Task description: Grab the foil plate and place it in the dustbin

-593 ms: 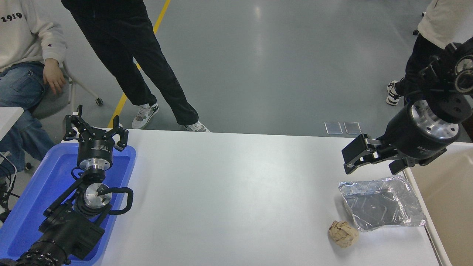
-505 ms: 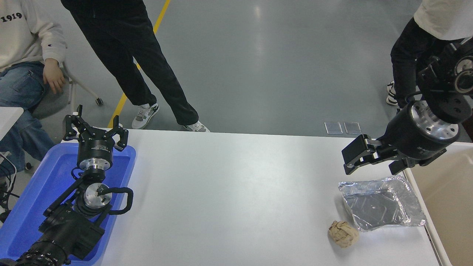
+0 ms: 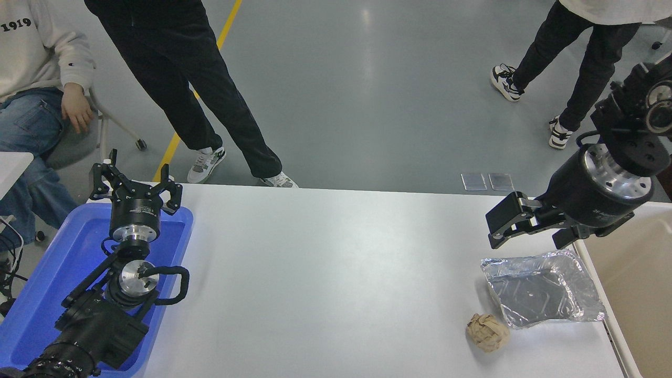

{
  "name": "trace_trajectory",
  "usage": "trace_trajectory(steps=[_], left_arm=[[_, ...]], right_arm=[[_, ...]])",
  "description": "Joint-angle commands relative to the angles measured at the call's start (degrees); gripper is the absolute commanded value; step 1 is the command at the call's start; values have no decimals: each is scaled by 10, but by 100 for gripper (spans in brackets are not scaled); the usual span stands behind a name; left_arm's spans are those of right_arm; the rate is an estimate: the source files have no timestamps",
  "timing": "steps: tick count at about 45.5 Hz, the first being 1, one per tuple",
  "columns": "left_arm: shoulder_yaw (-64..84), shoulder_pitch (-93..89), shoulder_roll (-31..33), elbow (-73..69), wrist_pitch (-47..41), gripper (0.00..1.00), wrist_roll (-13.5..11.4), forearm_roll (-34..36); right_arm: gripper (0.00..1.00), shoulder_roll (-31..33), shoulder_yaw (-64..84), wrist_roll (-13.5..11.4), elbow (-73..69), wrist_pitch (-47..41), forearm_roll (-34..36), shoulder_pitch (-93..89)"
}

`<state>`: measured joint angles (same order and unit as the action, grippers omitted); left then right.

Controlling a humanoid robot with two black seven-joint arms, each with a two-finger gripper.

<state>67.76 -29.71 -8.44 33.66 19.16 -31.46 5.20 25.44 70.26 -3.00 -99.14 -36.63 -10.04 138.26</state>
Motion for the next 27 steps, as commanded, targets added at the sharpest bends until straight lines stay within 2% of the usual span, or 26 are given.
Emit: trace_trajectory(steps=[1,17,27], left_arm=[[0,0,0,0,0,99,0,0],[0,0,0,0,0,99,0,1],[0,0,0,0,0,99,0,0]], right_arm=[[100,-2,-3,0,0,0,-1,2],[100,5,-7,0,2,0,-16,15],[100,27,-7,1,32,7,-146,0]])
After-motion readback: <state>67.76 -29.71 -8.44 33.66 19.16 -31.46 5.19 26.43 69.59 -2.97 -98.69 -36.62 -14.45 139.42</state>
